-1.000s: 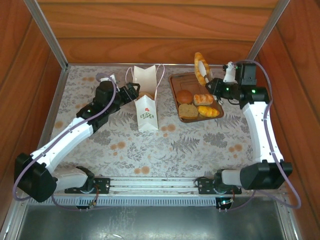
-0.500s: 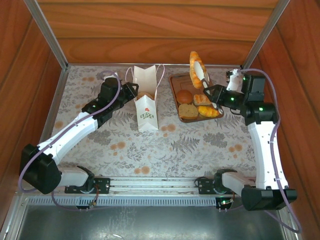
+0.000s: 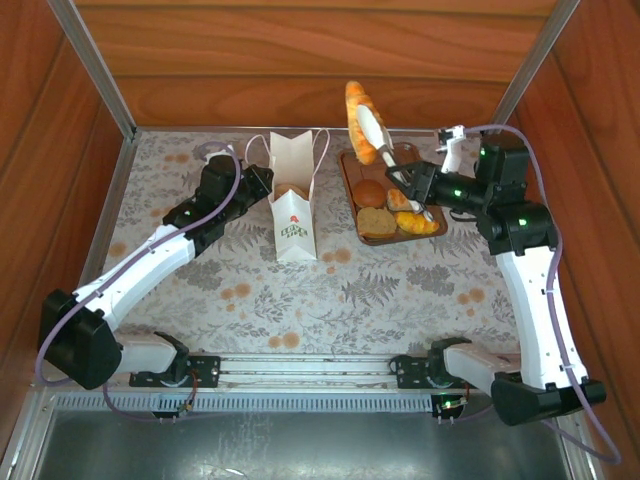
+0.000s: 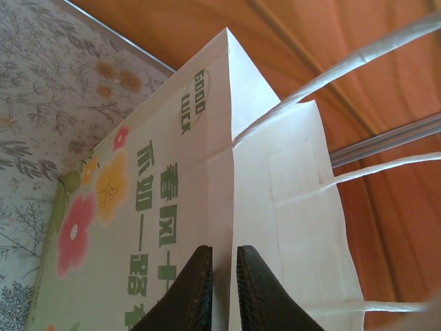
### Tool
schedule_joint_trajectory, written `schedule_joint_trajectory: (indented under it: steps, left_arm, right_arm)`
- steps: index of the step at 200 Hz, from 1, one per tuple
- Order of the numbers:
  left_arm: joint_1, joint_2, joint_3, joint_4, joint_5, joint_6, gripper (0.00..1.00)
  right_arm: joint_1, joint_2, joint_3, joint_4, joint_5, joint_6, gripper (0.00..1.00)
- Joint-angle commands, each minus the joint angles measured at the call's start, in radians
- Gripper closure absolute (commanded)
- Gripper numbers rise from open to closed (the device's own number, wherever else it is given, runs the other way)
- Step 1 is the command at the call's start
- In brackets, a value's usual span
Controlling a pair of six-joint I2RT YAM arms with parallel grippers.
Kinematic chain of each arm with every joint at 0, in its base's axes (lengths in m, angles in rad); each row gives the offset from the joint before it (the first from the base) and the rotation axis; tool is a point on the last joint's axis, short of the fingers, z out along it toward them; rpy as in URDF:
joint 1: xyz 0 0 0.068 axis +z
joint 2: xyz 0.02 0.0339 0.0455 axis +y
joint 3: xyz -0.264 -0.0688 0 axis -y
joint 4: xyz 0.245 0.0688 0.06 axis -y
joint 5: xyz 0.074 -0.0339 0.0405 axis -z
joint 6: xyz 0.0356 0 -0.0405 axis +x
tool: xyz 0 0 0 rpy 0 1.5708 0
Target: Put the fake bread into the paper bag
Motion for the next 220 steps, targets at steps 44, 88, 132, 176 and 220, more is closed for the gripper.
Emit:
schedule_joint_trajectory:
  steps: [44,88,132,176,220]
  left_arm:
    - [-0.006,-0.034,-0.014,0.011,-0.024,-0.030,0.93]
    - [-0.006,-0.051,-0.029,0.011,-0.039,-0.034,0.98]
    - [-0.005,-0.049,-0.032,0.011,-0.042,-0.038,0.98]
    - [-0.005,-0.047,-0.031,0.011,-0.047,-0.034,0.99]
    - [-0.005,-0.049,-0.035,0.010,-0.055,-0.034,0.99]
  right_arm:
    - [0.222,0.114,0.108,0.138,0.133,0.014,0.58]
    - [0.321,0.219,0.190,0.081,0.266,-0.034,0.58]
    - [0.380,0.293,0.227,0.058,0.339,-0.051,0.58]
    - [0.422,0.369,0.259,-0.011,0.398,-0.080,0.58]
    - [0.458,0.446,0.332,-0.141,0.469,-0.140,0.57]
